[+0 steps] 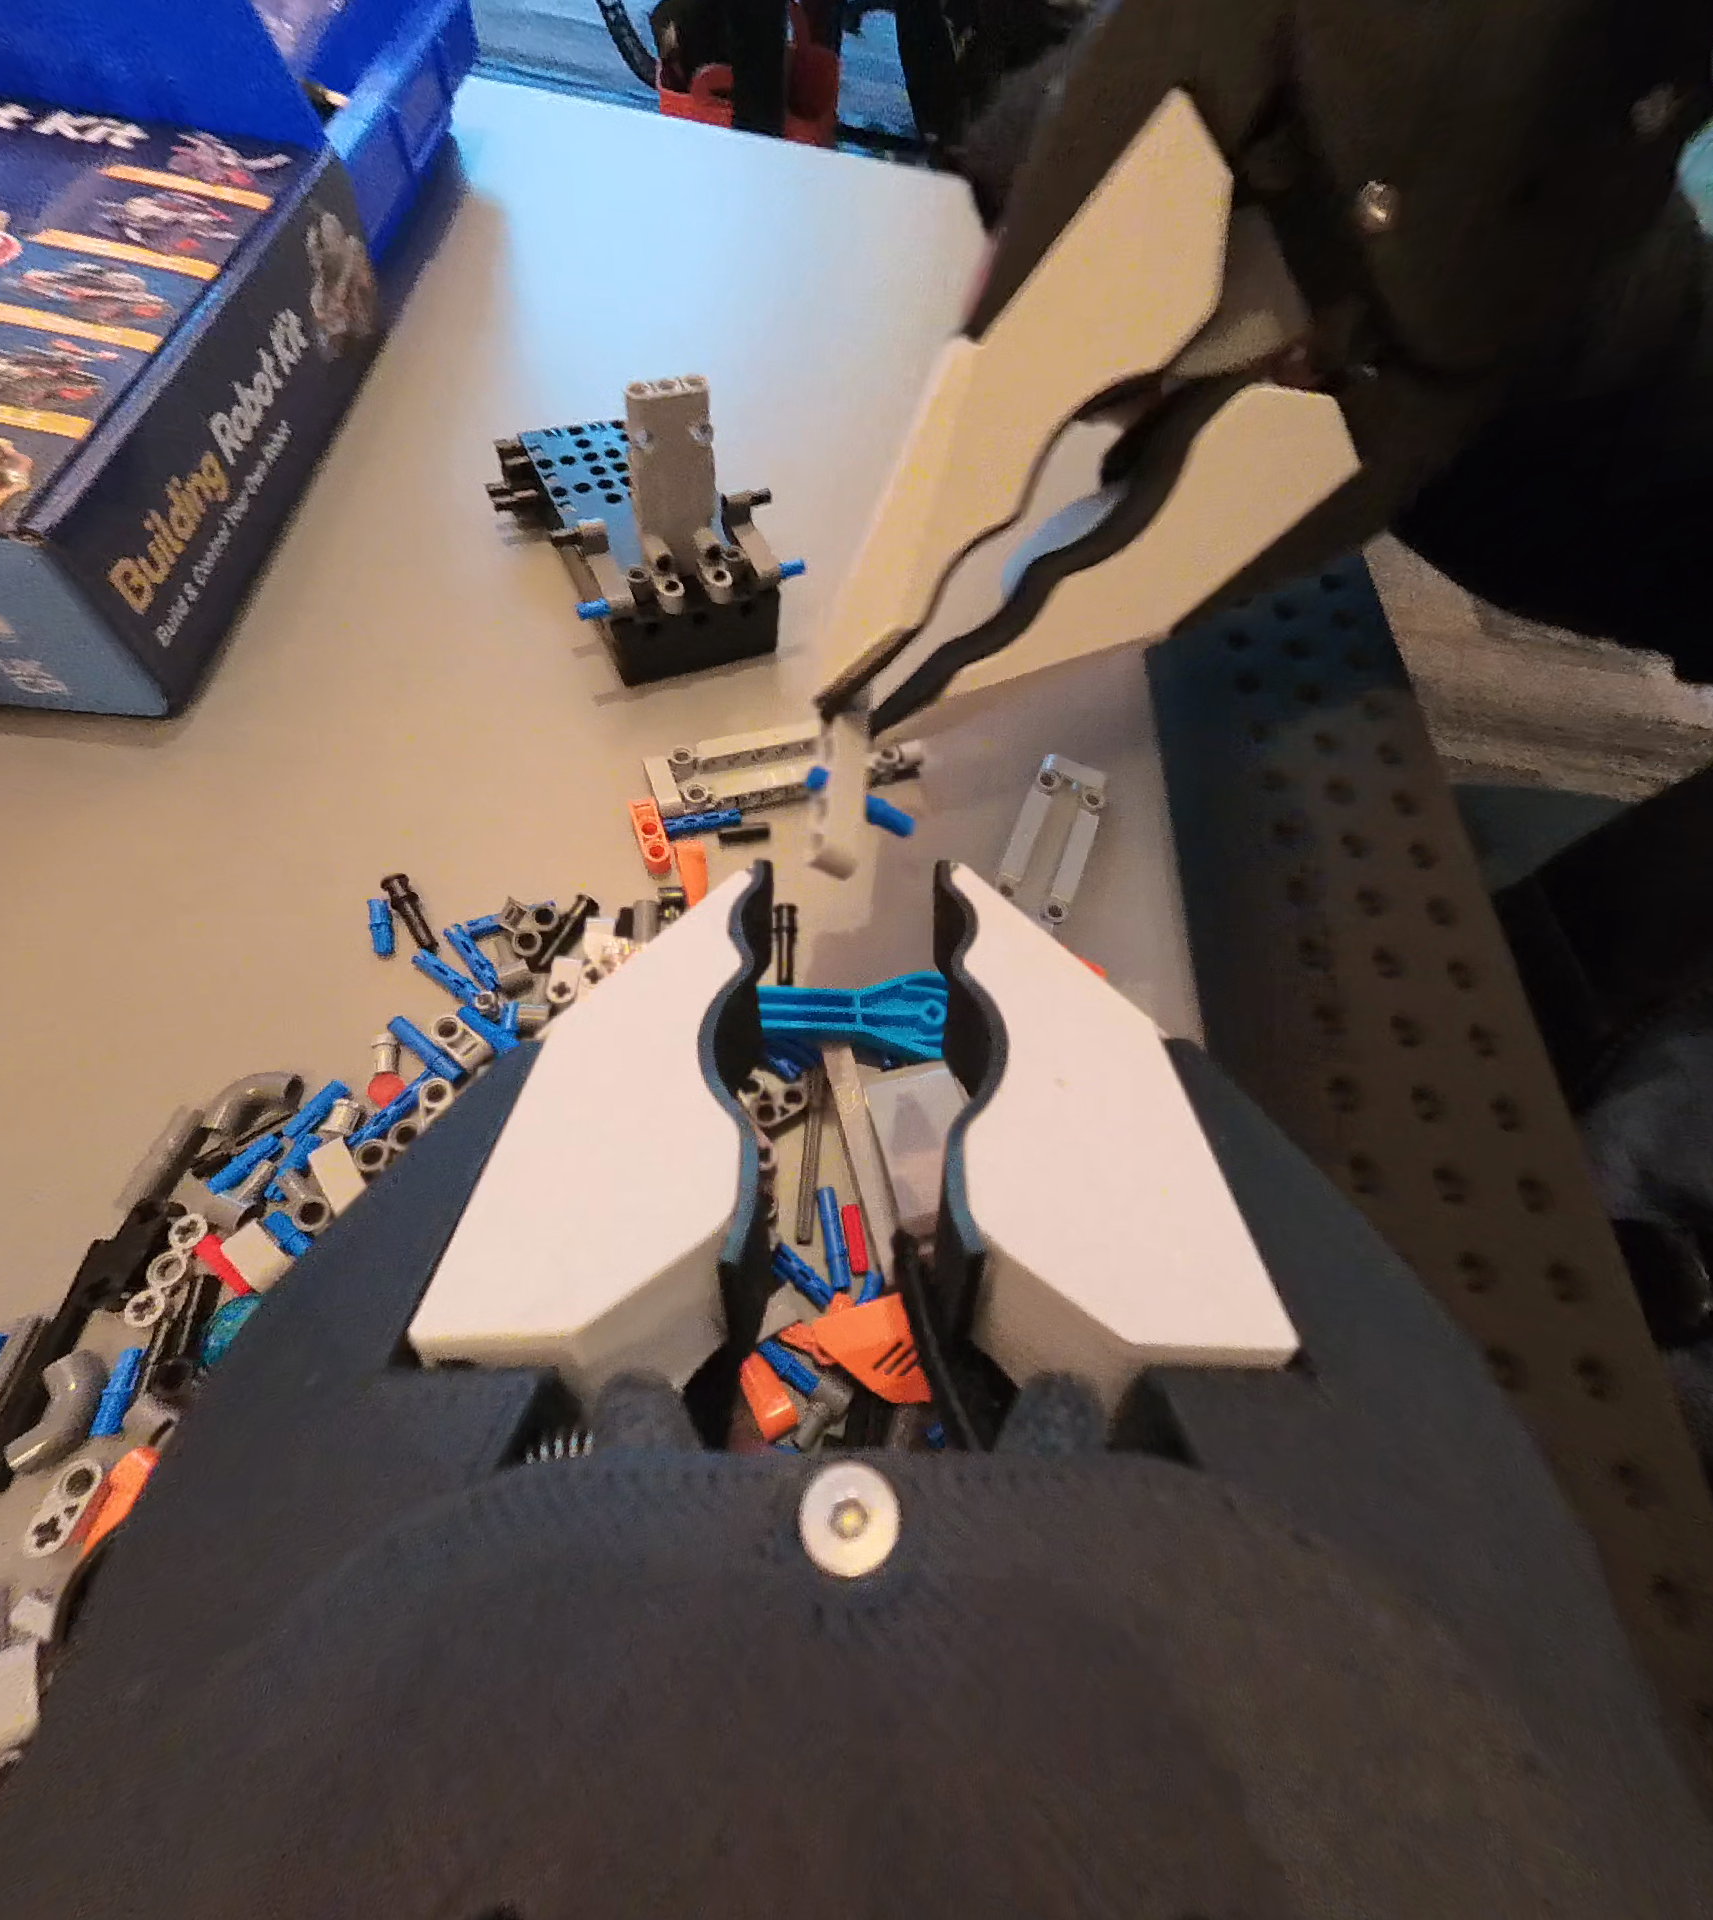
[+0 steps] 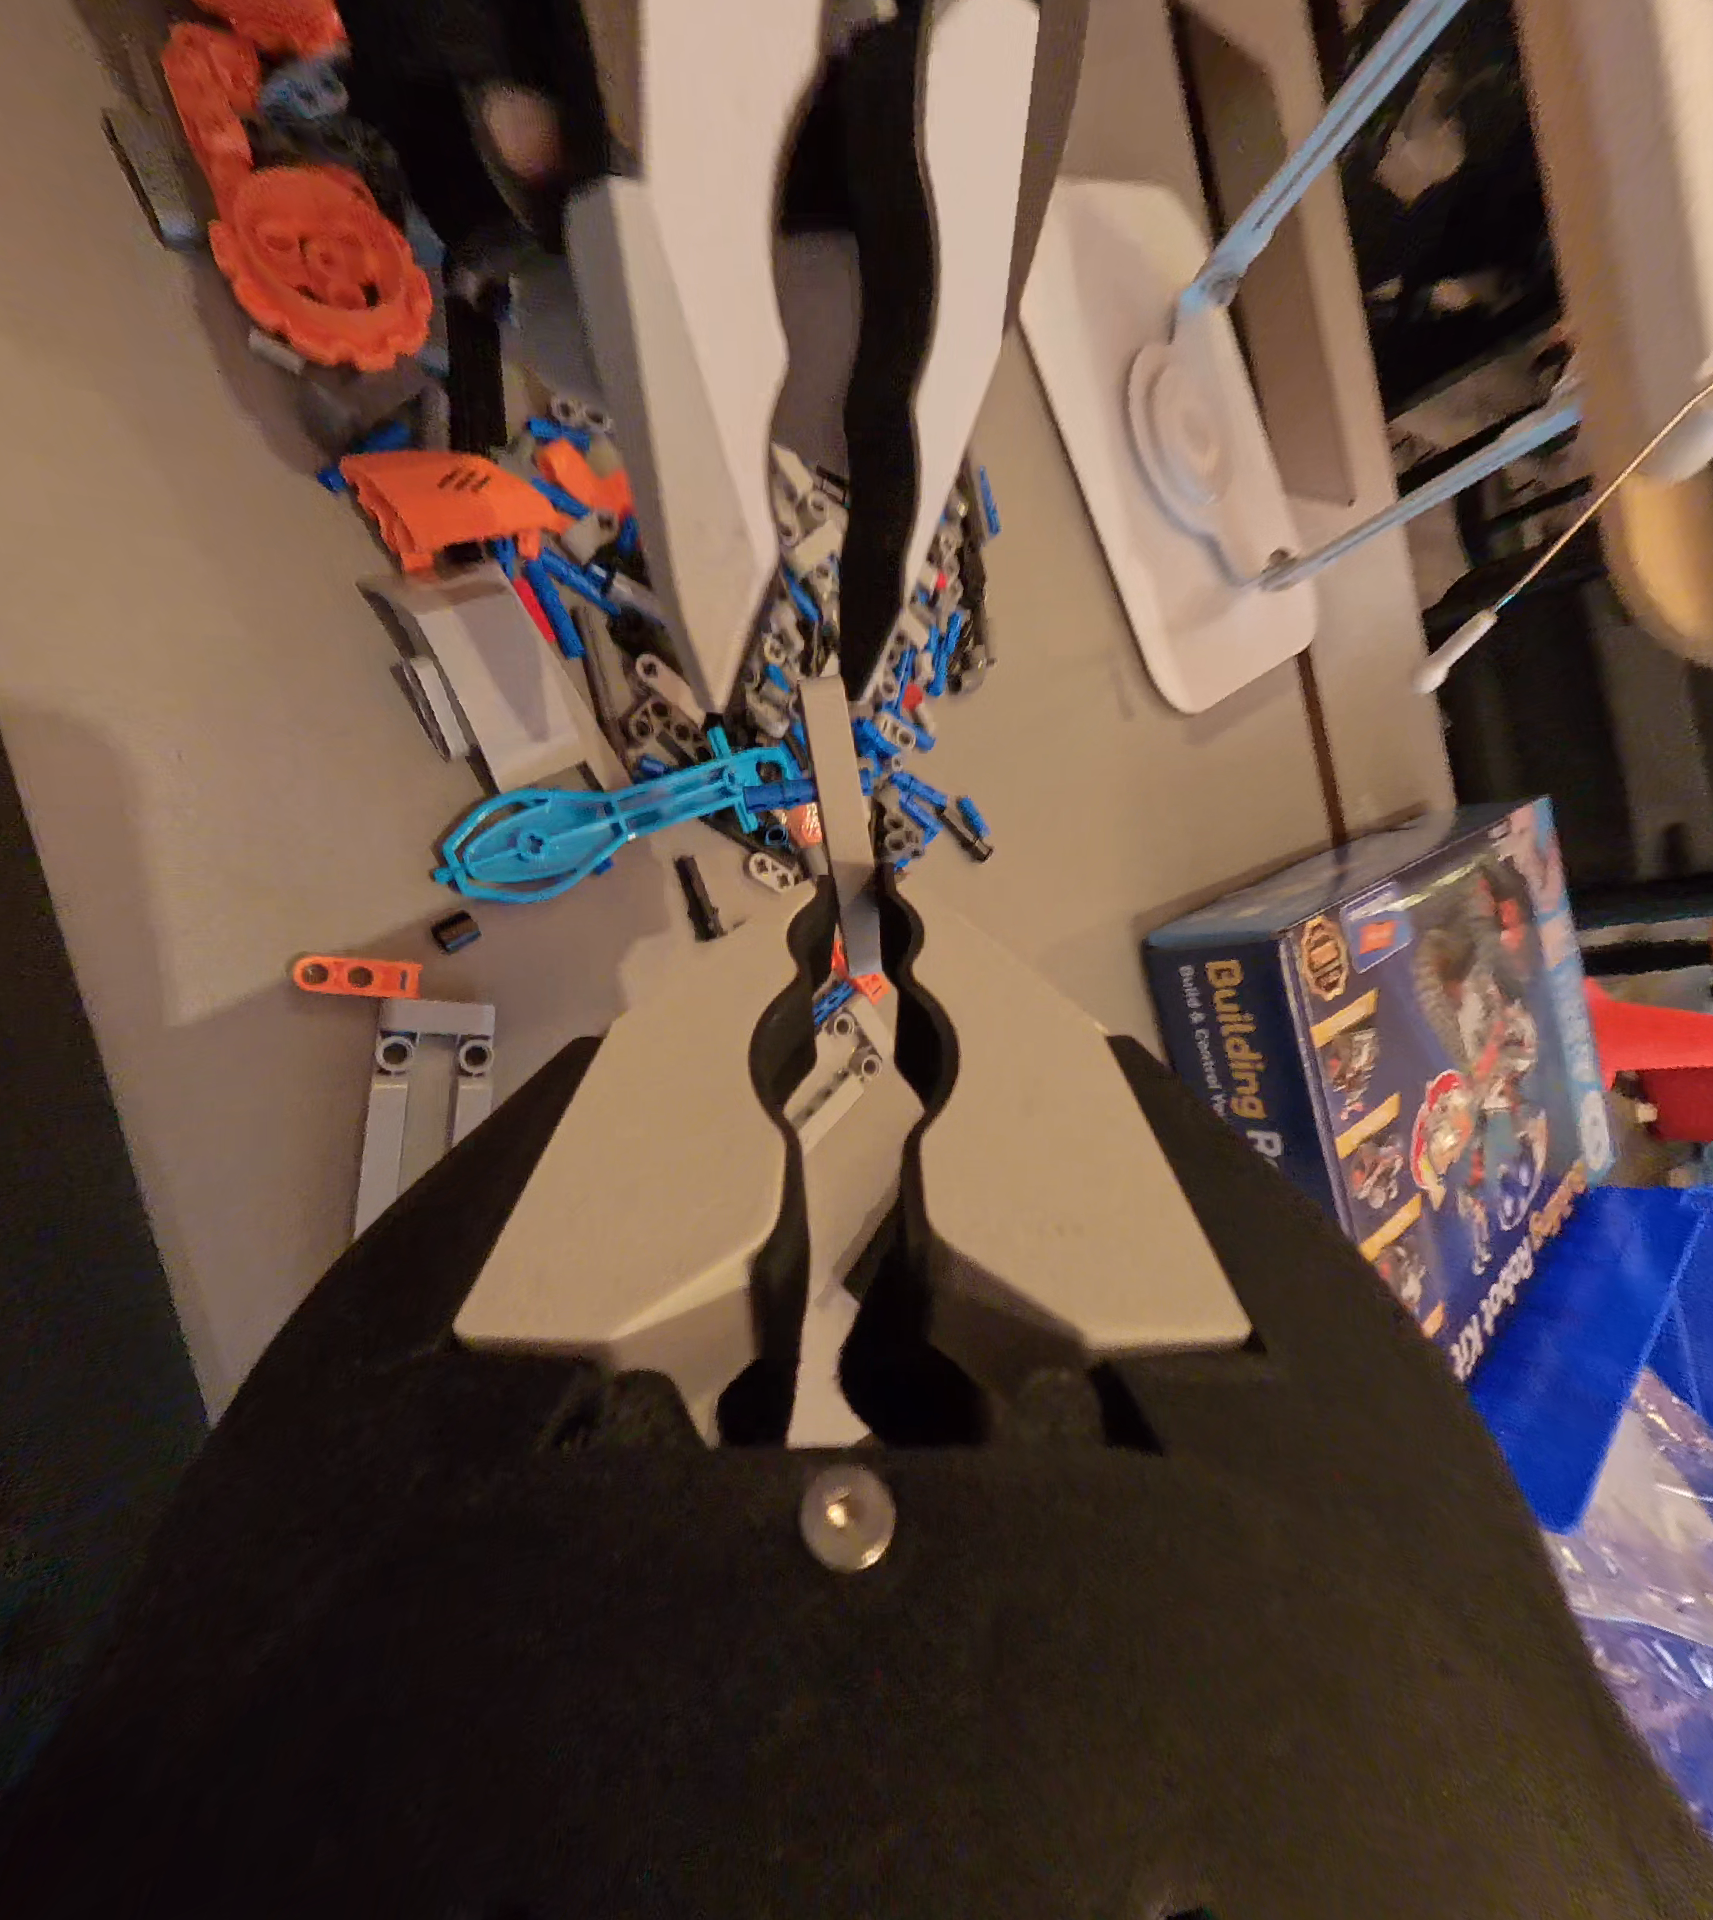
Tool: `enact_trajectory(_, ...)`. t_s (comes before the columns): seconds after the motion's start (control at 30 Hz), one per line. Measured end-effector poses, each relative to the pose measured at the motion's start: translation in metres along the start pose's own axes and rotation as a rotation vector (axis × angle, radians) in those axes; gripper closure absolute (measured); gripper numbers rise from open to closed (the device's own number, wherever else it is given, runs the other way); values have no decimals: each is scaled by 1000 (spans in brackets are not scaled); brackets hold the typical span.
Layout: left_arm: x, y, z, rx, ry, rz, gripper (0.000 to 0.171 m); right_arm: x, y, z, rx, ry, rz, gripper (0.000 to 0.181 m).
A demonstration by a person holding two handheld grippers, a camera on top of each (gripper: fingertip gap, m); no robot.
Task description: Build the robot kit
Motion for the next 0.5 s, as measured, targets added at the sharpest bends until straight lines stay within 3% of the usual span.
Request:
enact_trajectory(0.33,1,-7,-8,-179,-132,163,164,8,-18,-15,-91,-187,219,175)
enact_trajectory(0.5,-2,-6,-10,-156,-46,135,166,1,-24,-13,-171,-6,66,171)
Point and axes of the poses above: each gripper's, where its closed fingertips meet, y out along the fingers, z out of its underside, x = y × z across the jaws, the point moved 10 cm from there along -y, back along the fingers, and after that the axes turned 8 degrees about z, right-handed, at the moved point
